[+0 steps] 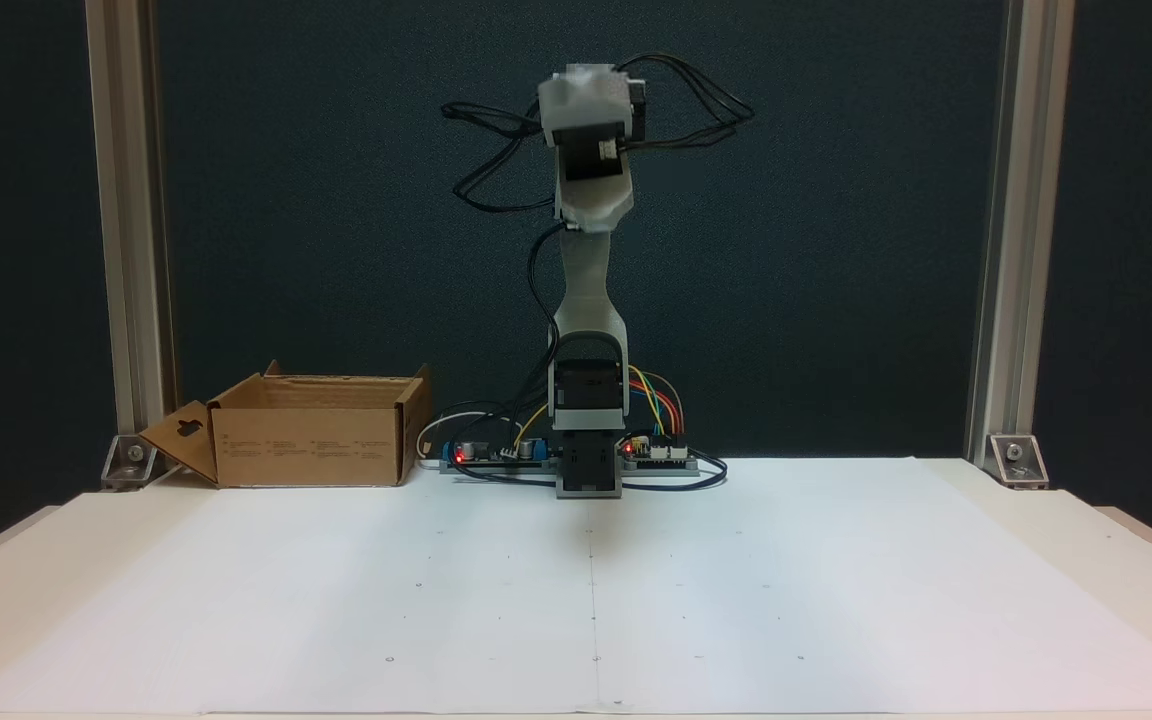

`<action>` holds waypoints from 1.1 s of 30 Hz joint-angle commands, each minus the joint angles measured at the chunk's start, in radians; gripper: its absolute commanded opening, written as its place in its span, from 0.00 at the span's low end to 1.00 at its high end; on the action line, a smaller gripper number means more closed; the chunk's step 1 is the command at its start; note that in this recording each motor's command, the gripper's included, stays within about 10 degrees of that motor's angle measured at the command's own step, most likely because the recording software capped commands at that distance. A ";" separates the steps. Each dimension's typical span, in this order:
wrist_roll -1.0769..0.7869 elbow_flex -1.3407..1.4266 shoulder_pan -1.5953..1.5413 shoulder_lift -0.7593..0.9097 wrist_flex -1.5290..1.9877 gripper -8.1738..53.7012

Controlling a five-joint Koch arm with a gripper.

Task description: Grasp a green dice and put it in the bin.

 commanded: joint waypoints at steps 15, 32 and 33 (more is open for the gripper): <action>-0.207 0.092 0.046 0.092 -0.532 0.89; -0.204 0.653 0.084 0.316 -0.948 0.89; -0.204 0.670 0.084 0.331 -0.969 0.89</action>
